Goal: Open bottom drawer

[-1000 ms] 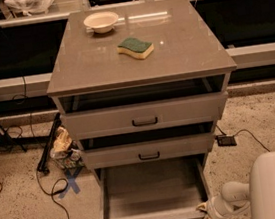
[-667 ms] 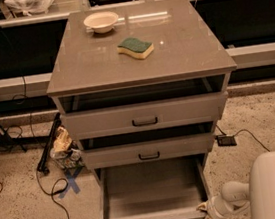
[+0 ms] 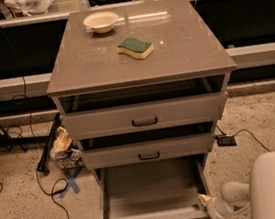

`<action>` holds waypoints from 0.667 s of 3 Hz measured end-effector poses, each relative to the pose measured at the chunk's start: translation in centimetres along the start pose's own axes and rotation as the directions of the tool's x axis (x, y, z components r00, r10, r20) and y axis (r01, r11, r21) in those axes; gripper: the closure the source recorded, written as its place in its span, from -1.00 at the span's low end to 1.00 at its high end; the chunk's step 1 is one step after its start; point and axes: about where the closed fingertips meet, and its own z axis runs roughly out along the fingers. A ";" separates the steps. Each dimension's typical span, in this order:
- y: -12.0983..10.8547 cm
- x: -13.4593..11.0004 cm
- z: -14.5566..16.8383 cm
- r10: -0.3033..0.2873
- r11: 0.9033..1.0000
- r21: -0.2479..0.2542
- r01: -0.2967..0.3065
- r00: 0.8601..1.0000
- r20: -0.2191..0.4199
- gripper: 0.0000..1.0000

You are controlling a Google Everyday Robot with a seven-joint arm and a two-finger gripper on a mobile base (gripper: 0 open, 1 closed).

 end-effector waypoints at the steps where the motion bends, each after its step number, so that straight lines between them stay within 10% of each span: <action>1: 0.4 -1.0 -2.1 -0.070 0.997 0.030 0.069 0.997 0.034 -1.00; 2: 0.2 -1.8 -7.1 -0.129 0.987 0.095 0.126 0.991 0.023 -1.00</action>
Offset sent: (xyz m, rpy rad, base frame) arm -0.0005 -0.0337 0.1427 0.0069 -0.2525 0.1114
